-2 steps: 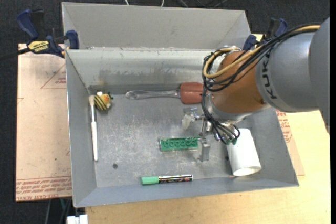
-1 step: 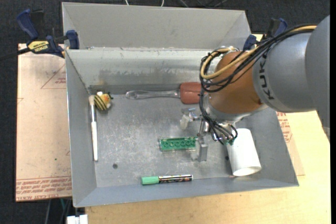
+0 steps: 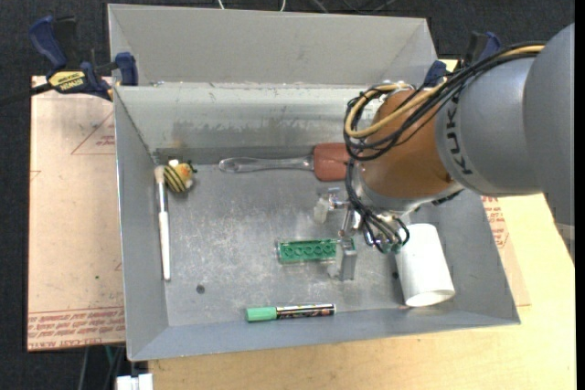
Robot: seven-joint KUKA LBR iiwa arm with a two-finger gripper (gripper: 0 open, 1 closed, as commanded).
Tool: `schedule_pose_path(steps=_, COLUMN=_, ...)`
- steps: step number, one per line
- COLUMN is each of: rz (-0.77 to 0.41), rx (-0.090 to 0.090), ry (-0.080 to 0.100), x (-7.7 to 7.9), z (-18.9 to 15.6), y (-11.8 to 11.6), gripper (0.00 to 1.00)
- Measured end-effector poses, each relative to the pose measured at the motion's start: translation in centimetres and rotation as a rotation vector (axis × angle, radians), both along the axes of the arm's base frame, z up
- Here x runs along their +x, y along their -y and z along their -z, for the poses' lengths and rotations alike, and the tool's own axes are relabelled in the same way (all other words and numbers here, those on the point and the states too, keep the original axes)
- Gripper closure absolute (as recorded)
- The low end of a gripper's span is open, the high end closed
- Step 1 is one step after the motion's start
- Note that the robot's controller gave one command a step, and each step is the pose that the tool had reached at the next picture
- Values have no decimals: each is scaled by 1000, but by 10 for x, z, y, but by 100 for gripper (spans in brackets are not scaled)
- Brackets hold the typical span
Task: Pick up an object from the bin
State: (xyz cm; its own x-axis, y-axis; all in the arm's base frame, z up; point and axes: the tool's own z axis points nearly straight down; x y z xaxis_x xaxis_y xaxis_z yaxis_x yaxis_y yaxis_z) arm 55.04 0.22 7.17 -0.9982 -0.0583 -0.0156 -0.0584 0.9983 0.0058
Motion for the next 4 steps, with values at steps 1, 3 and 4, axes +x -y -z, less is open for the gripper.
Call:
schedule_pose_path(steps=1, rz=24, rx=1, ry=2, x=6, z=1, y=1, gripper=0)
schedule_pose_path(steps=3, rz=37, rx=2, ry=5, x=11, z=1, y=11, gripper=0)
schedule_pose_path(steps=4, rz=127, rx=6, ry=6, x=27, z=1, y=0, gripper=0)
